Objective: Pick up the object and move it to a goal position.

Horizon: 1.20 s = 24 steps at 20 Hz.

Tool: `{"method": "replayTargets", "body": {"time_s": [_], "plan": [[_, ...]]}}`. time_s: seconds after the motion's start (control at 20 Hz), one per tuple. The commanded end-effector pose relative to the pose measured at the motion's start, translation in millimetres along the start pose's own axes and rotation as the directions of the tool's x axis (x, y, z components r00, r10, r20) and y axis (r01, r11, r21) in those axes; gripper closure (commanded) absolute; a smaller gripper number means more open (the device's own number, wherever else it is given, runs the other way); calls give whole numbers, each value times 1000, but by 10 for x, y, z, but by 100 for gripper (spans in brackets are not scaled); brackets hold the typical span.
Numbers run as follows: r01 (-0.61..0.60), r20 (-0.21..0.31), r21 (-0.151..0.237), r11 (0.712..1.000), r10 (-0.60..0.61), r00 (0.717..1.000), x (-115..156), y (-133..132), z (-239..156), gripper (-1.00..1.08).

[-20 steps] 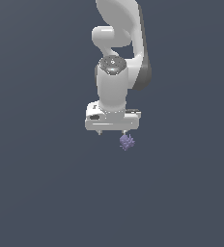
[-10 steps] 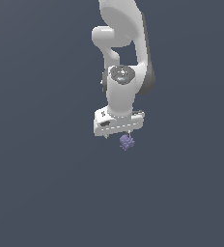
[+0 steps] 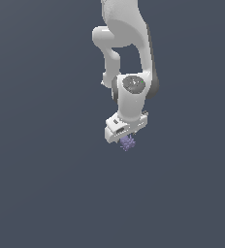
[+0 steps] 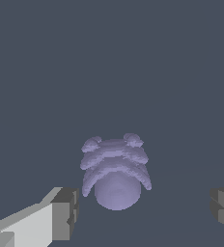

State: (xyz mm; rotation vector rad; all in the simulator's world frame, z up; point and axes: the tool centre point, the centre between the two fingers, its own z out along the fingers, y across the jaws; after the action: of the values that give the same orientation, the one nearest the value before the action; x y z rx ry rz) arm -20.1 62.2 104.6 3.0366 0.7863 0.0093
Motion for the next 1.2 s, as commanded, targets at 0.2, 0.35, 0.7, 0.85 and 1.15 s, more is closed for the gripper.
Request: {"method": "replayTargets", "body": {"time_s": [0.2,0.35,0.7,0.85,1.15], "plan": [[94,3,6,996,-94,996,-1,-138,119,-92],[109,4,7,994,-109,994,-1,-160,137,-92],[105,4,7,994,-105,994,-5,-157,218,-92],[107,4,7,994,-107,994,-9,-164,347,-92],[109,4,7,994,-110,994,-13,-169,599,-92]]}}
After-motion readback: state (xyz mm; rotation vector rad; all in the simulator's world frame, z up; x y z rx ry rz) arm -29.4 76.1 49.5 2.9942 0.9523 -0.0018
